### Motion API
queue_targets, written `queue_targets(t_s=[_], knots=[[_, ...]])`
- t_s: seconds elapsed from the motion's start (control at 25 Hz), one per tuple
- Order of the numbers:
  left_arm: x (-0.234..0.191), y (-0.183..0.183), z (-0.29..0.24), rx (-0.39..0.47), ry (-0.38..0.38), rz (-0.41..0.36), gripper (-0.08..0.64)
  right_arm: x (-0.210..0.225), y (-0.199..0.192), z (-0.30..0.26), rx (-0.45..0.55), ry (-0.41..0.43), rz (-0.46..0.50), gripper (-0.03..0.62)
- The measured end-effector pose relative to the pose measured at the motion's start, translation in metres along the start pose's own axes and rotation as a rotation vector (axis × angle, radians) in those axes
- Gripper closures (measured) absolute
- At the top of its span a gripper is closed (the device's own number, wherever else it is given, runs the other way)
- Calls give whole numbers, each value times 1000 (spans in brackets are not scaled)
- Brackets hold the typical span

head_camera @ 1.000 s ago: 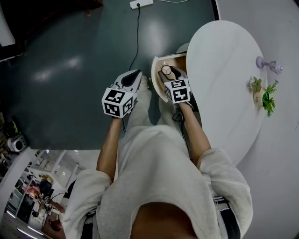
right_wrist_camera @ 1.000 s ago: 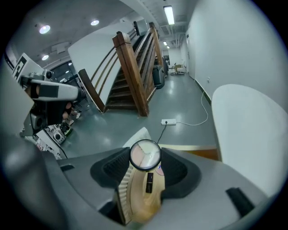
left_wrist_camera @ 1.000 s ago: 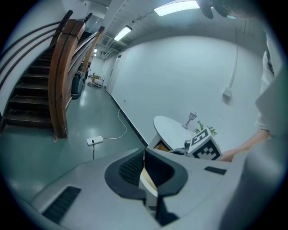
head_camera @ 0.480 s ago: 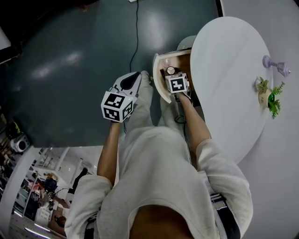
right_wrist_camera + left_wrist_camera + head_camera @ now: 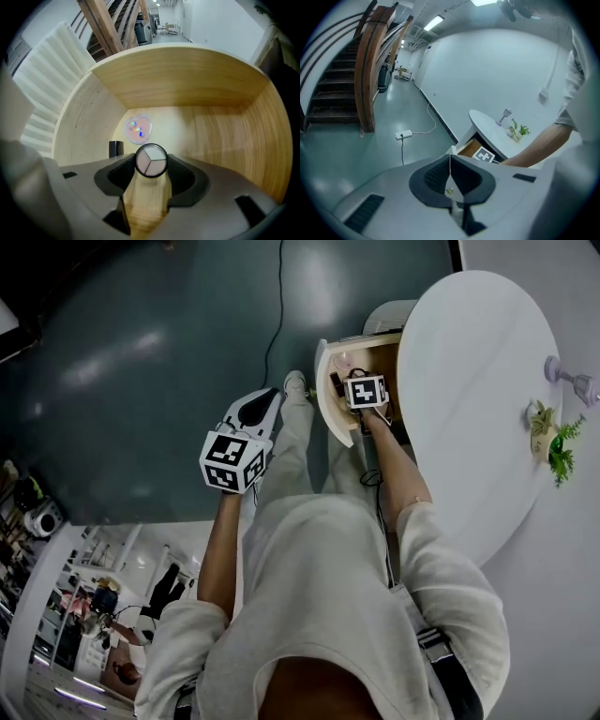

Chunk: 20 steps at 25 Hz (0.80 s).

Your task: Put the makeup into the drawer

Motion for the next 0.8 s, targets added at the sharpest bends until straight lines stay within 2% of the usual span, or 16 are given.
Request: queue_targets(t_s=[0.2,0.32,0.4,0.8], knots=[[-5,0,2,3,5,7,546,0,2,-2,16,5,-27,373],[-2,-1,2,7,0,8,546,-2,4,3,32,34,-35,327],[-1,-1,3,13,-2,8,546,-2,9,9,54,39,-29,322],[15,5,11,51,-5,-17,546,-32,40,64,305,97,62,374]])
Point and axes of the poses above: the fingertips, and each gripper's own axes: z backward along the fingers, x to its right, y out of its top, the point moved 3 cm from there along z, backward along the fingers, and after that the axes turned 4 degrees about -z, right-handed, at the moved point
